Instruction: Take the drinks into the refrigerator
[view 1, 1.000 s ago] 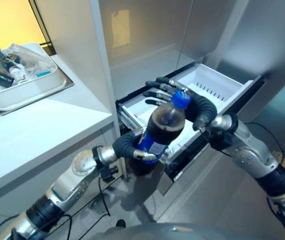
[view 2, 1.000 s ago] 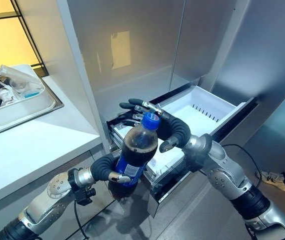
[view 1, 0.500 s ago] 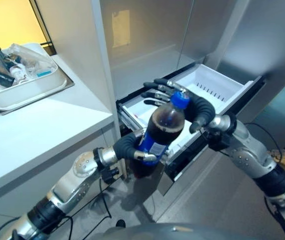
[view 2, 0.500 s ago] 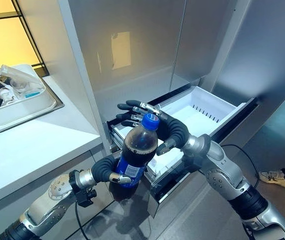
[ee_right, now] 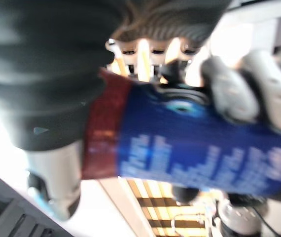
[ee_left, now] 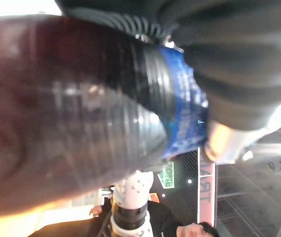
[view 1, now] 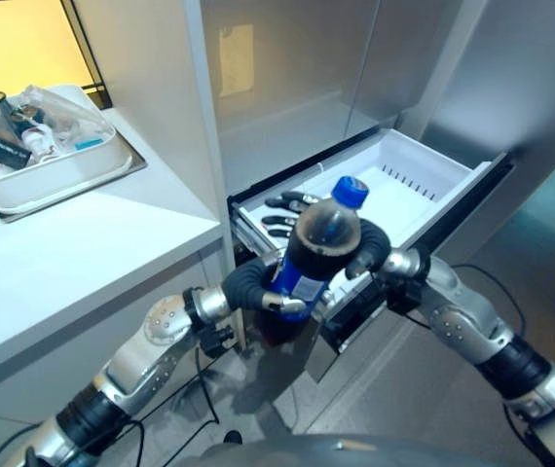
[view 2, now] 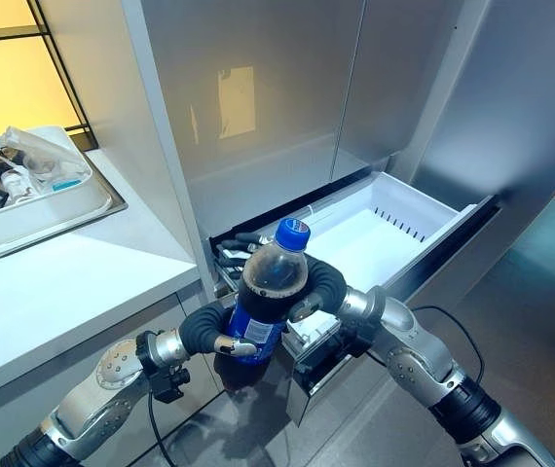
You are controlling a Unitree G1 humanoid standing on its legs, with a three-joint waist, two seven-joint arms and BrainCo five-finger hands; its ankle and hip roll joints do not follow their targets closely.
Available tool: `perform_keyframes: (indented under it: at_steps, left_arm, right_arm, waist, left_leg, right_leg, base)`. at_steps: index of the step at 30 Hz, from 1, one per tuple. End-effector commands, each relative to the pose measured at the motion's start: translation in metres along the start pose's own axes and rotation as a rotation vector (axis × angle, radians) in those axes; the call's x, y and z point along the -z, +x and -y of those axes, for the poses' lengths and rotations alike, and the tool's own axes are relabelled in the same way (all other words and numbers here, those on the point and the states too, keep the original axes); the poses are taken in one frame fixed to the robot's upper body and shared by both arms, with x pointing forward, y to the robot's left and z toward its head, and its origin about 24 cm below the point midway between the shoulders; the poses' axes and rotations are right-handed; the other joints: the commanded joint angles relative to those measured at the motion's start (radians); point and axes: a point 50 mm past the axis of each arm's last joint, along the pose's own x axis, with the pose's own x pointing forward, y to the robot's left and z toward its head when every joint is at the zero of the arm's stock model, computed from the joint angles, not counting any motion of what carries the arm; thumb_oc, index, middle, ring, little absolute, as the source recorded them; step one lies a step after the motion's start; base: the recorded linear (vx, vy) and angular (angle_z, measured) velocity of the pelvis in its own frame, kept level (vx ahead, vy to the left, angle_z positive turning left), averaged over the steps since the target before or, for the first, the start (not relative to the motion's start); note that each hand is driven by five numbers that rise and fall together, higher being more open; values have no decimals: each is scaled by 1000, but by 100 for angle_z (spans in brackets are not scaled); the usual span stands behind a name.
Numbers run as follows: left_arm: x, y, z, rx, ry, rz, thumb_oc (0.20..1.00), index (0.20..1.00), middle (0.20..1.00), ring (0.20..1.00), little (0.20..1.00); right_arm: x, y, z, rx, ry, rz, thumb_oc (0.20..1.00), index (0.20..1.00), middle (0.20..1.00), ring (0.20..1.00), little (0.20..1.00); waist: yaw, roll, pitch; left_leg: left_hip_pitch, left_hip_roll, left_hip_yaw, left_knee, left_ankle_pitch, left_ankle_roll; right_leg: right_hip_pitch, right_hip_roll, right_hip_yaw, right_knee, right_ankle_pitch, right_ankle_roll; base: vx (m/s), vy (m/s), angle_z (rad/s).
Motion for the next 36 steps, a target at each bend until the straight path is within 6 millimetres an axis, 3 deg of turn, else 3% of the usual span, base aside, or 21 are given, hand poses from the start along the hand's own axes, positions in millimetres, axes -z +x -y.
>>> perform_keyframes:
  at_steps: [1,8,21,30,32,33,36]
  left_arm:
    - [-35,20,-10,17,90,212,200,200,200,200,200]
    - [-35,20,-9,29,100,211,200,200,200,200,200]
    - [-35,20,-12,24,105,205,200,200,200,200,200]
    - [-33,23,-13,-11,110,209,200,200,200,200,200]
    - [-32,23,-13,-17,106,211,200,200,200,200,200]
    - [-32,24,-13,-19,106,210,200,200,200,200,200]
    - [-31,25,-13,-29,106,212,200,200,200,200,200]
  right_arm:
    - [-11,15,-10,-114,-26,39,1000,1000,1000,1000,1000]
    - [-3,22,-22,-206,73,25,1000,1000,1000,1000,1000]
    - [-28,35,-45,-371,101,92,1000,1000,1000,1000,1000]
    - [-32,40,-55,-397,158,158,1000,1000,1000,1000,1000]
    - [-31,40,-55,-388,179,174,595,595,595,595,595]
    - [-31,40,-54,-375,185,180,200,200,200,200,200]
    - [-31,43,-54,-370,198,210,200,200,200,200,200]
  waist:
    - [24,-17,-21]
    - [29,-18,-18]
    - [34,-18,-17]
    - [33,-17,-14]
    - [33,-17,-14]
    - [32,-18,-14]
    - [34,-18,-14]
  left_leg:
    - [17,-32,-58,4,-95,67]
    - [14,-33,-60,5,-93,67]
    - [7,-34,-64,7,-88,66]
    - [7,-31,-62,8,-88,66]
    - [8,-30,-61,8,-88,65]
    - [8,-30,-61,8,-89,65]
    - [9,-28,-61,8,-90,66]
  right_leg:
    - [-9,-22,-66,80,-65,29]
    - [-9,-22,-69,80,-63,29]
    - [-17,-22,-70,81,-60,27]
    - [-18,-20,-70,85,-61,24]
    - [-18,-19,-71,87,-62,24]
    - [-19,-18,-69,87,-62,24]
    - [-19,-18,-70,90,-63,24]
  base:
    - [0,0,0]
    - [0,0,0]
    - [0,0,0]
    - [-2,-1,1]
    - [0,0,0]
    - [0,0,0]
    - [0,0,0]
